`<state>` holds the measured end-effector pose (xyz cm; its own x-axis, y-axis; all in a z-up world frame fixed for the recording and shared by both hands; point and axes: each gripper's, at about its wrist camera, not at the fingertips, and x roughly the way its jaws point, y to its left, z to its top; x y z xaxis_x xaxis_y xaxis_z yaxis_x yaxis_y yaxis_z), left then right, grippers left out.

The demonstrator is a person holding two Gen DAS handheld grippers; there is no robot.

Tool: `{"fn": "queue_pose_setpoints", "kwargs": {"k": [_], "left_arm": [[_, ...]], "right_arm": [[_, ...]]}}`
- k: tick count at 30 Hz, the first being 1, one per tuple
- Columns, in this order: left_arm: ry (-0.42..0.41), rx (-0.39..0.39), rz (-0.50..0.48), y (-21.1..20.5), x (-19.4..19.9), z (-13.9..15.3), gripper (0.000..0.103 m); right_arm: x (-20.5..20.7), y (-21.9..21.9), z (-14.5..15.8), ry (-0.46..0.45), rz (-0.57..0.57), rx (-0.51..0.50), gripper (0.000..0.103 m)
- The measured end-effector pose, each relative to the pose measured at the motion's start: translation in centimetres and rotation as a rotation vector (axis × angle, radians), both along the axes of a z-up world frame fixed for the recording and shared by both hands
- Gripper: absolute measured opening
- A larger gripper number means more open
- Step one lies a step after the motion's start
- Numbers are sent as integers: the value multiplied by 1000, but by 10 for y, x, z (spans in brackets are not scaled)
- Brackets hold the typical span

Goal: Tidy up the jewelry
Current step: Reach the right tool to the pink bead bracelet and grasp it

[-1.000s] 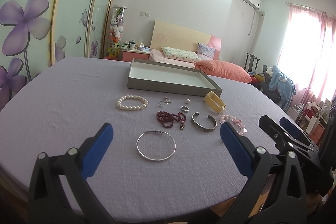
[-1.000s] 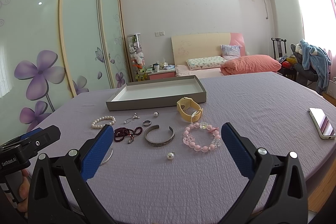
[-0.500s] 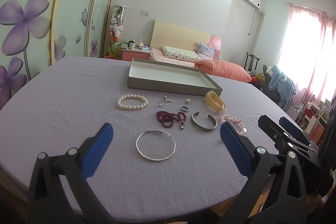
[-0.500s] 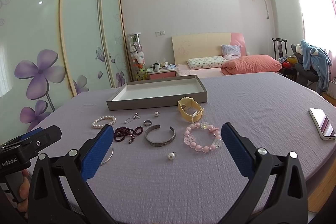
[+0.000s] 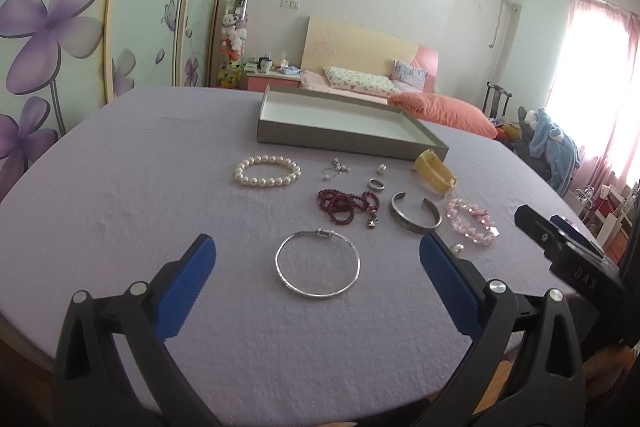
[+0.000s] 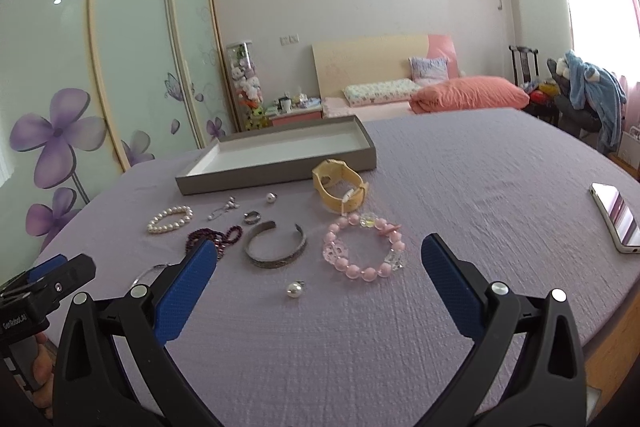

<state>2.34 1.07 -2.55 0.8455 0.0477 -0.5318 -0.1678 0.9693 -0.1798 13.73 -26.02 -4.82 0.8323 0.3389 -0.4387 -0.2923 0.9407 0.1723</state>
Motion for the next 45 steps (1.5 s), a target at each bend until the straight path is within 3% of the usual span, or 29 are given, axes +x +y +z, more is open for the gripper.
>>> {"fn": "queue_pose_setpoints", "kwargs": {"k": [4,15,20,26,33,45], "left_arm": [[56,8,10,2,12,-11,101],[156,25,-30,1,44,-33,101],[177,33,-34,4,52,-37,101],[197,28,-41,7,58,-42,101],[206,28,-48,6,63,-41,101],[306,61,-68,-2,82,-46,101]], "right_arm": [[18,-8,-7,59,-17,-10,99],[85,-18,-30,310,-61,-114,59],[103,-17,-37,375,-62,-172,50],[110,-9,-36,373,-39,-210,28],[110,-5,-36,356,-34,-232,22],[104,-16,-20,315,-8,-135,22]]}}
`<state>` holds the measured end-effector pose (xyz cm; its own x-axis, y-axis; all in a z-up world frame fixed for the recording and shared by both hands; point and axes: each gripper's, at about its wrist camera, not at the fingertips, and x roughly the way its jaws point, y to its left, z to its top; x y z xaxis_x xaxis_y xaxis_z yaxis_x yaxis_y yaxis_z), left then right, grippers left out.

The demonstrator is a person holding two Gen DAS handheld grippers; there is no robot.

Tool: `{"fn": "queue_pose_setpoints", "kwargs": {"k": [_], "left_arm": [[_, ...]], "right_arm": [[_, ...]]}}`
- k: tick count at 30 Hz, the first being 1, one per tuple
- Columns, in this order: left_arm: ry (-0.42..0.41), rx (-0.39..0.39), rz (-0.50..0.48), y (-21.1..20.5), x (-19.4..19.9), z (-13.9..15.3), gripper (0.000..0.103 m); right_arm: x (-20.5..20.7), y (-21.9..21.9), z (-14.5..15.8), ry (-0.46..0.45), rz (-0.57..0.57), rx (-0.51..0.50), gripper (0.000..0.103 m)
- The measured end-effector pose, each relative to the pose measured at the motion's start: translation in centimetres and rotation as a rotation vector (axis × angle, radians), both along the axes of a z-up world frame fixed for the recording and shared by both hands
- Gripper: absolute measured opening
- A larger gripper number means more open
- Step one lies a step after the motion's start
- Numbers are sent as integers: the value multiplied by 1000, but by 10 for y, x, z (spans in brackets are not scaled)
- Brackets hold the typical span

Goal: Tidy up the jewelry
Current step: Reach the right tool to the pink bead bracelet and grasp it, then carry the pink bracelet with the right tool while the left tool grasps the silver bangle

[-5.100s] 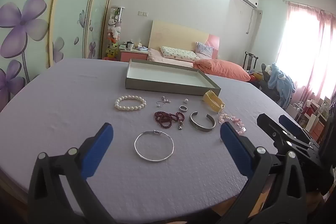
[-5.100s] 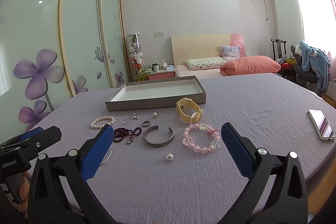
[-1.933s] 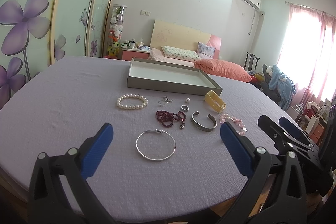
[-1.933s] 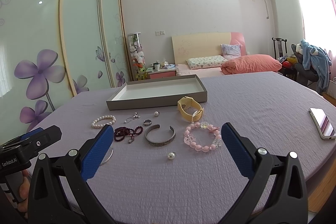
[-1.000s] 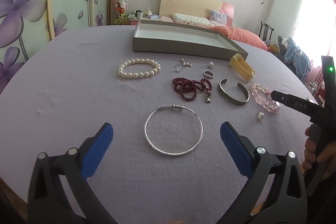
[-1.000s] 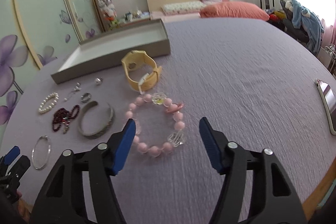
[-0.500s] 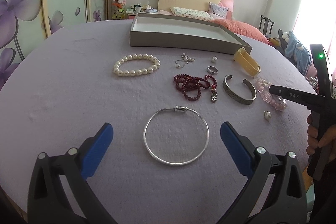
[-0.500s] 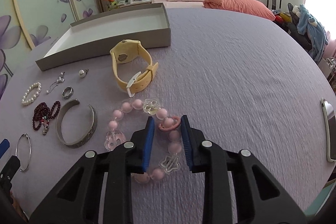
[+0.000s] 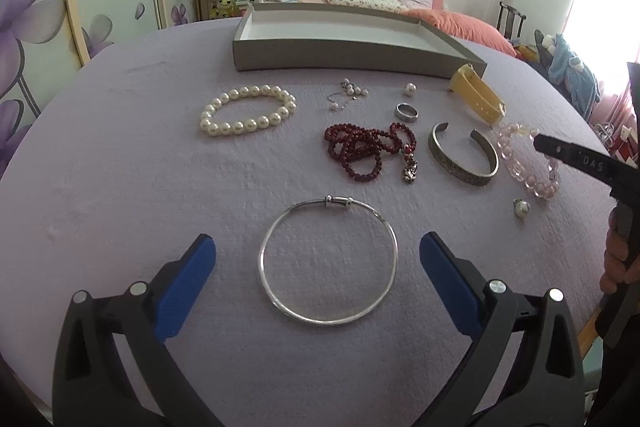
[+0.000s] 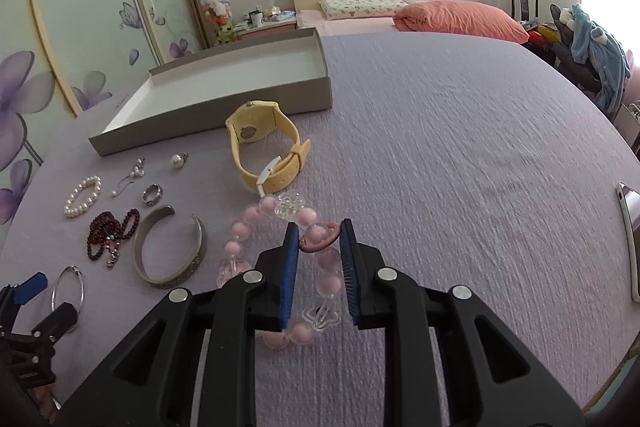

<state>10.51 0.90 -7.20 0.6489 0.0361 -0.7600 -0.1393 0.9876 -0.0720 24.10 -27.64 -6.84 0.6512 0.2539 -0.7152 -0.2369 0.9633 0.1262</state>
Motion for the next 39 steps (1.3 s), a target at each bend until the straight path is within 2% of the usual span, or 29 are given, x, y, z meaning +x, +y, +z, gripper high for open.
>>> {"fn": "queue_pose_setpoints", "kwargs": {"k": [3,5,8,9,10,19,29,30,32,36,39], "left_arm": [[13,20,-9,-5,2,-3,100],[14,34,-13,-7,3,-3,96],[11,51,-16,-9,5,-2,84],[8,58,-16,-9,5,-1,74],[2,64,-21,-9,5,0,71],[-28,17,-20,0,-2,7,70],[-109,57,-5,14,-7,42,70],[-117,63,-5,14,-7,46,70],[-144,73,-3,17,-6,59,70],[-179,92,-5,20,0,76,70],[-191,109,-2,19,4,83,70]], "right_arm": [[0,1,2,-4,4,10,22],[0,-1,2,-6,6,17,22],[-1,-3,4,-8,7,30,22],[-1,-3,4,-9,8,33,22],[-2,-3,5,-10,9,36,22],[-9,-8,19,-41,21,81,21],[-15,-5,38,-82,55,104,21],[-15,-4,42,-88,61,105,17],[-16,-4,49,-103,72,110,0],[-16,1,62,-139,91,109,0],[-9,4,57,-121,91,102,0]]}}
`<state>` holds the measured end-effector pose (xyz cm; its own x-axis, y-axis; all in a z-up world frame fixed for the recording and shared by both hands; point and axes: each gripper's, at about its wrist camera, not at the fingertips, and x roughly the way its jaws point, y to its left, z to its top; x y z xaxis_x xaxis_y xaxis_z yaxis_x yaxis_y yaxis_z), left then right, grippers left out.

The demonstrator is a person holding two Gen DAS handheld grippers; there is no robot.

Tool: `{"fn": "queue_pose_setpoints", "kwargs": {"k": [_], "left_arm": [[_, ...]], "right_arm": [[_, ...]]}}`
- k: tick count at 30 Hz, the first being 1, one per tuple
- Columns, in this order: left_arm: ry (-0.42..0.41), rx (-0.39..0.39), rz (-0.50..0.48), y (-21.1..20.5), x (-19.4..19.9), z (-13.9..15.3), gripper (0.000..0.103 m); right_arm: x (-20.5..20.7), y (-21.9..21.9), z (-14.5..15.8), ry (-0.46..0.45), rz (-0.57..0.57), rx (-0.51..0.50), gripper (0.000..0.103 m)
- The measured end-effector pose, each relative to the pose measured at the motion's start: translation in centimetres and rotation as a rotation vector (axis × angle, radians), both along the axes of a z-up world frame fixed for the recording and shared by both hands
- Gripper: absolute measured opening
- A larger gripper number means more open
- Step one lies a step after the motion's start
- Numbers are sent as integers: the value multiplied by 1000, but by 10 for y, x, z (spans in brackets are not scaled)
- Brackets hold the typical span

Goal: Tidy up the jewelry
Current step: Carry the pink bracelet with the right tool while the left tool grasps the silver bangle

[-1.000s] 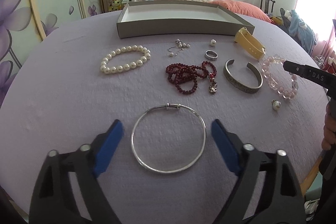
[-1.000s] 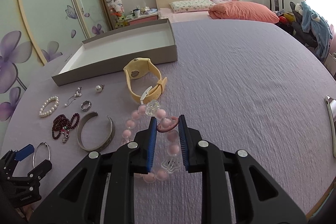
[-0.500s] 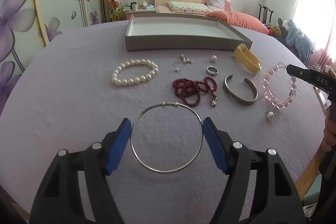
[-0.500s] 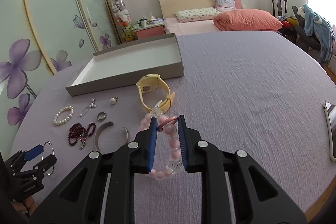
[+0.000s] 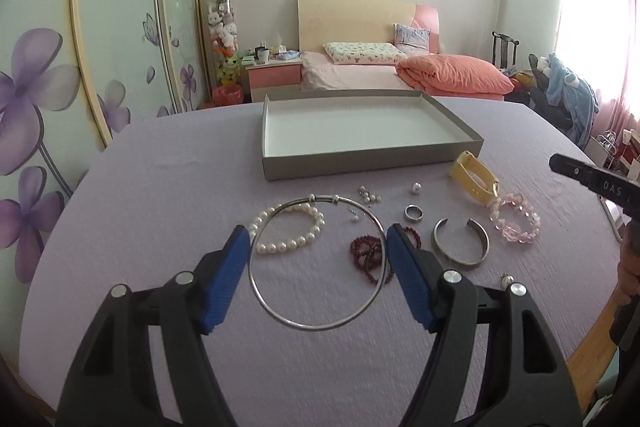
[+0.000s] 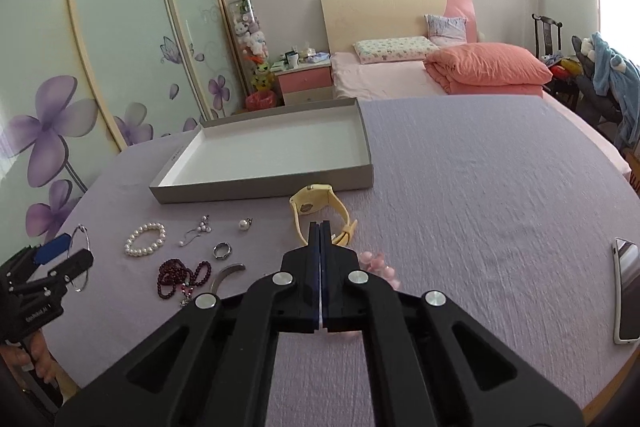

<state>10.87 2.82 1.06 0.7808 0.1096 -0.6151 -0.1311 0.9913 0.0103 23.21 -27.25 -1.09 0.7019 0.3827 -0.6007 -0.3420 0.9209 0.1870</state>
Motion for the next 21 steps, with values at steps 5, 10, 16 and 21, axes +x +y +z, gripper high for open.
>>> {"fn": "queue_pose_setpoints", "kwargs": {"k": [5,10,16,21], "left_arm": [[4,-9,-13,-3,2,-1,70],[9,-30,-21,-3,4,-2,70],[12,-40,-21,-2,6,-4,70],[16,-38,-19,-2,8,-5,70]], "right_arm": [[7,-5,-18,60,2,-14,3],[21,-14,-43,99,-39,-126,69],[47,-18,-76,211,-52,-156,51],[48,-4,-77,165,-12,-233,32]]}}
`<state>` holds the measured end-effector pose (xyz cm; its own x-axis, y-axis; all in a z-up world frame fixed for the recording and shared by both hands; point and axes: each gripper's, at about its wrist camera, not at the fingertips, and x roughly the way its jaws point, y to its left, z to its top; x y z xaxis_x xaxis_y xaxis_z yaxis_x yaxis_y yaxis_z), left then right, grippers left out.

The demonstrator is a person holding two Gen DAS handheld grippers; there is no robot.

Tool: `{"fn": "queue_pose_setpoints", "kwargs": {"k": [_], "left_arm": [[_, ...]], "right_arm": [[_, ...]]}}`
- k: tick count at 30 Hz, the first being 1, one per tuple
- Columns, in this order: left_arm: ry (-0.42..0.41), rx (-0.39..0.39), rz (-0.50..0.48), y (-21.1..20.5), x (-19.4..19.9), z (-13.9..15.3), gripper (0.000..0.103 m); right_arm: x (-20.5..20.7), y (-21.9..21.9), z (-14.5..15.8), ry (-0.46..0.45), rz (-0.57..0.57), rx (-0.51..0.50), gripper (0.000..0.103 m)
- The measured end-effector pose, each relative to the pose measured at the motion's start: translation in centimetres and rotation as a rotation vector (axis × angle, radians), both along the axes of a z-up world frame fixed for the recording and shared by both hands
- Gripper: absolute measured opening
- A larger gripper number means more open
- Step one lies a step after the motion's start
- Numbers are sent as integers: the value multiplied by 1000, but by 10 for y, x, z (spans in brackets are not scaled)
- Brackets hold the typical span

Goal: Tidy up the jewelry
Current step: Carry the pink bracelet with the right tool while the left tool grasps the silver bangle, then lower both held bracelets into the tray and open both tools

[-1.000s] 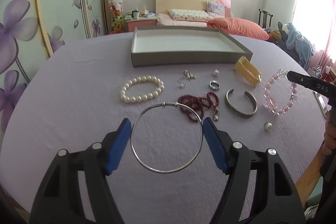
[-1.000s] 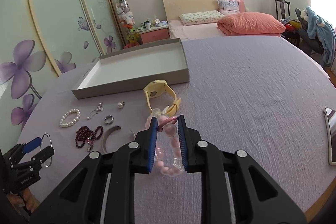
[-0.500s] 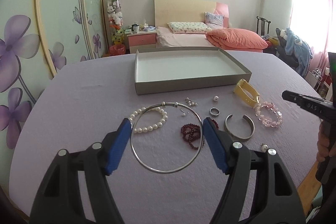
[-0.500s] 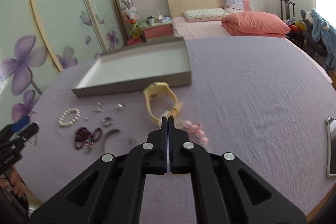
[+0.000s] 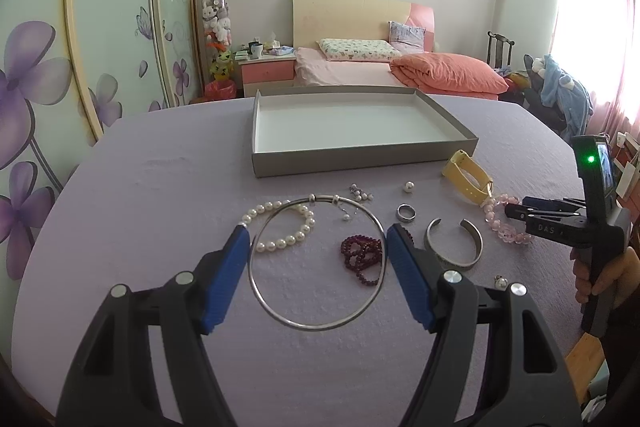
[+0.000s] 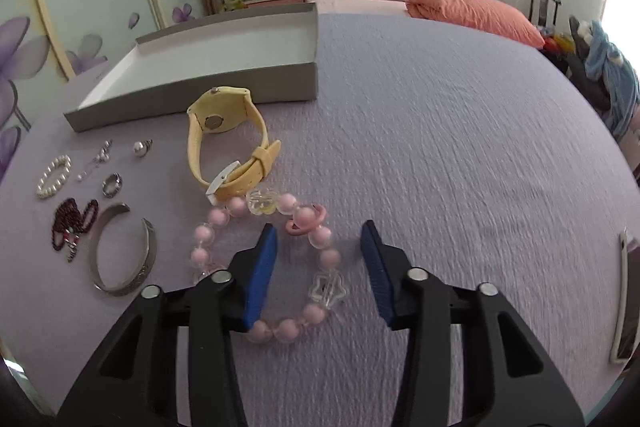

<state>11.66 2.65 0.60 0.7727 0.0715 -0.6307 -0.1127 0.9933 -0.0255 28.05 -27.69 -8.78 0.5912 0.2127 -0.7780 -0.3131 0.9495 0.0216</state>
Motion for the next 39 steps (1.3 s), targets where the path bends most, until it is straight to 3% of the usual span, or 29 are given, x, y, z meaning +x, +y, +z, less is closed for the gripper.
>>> {"fn": "queue_pose_setpoints", "kwargs": {"k": [2,8,12,22,30,39], "left_arm": [[-1,-3,1,0,0,0,70],[-18,-17,3,4,-4,6,70],[-38,-21,4,6,-5,16,70],[-94,-58,5,19,13,47,70],[-91,-134,35,44,70,56,70],[-33,-64,89,58,181,39,70]], "right_arm": [[2,4,1,4,17,7,14],[-5,0,14,0,10,41,13],[-18,-5,49,-49,36,124,13],[-26,8,120,-177,103,198,13],[13,28,143,-220,102,196,13],[115,81,132,-124,119,219,13]]}}
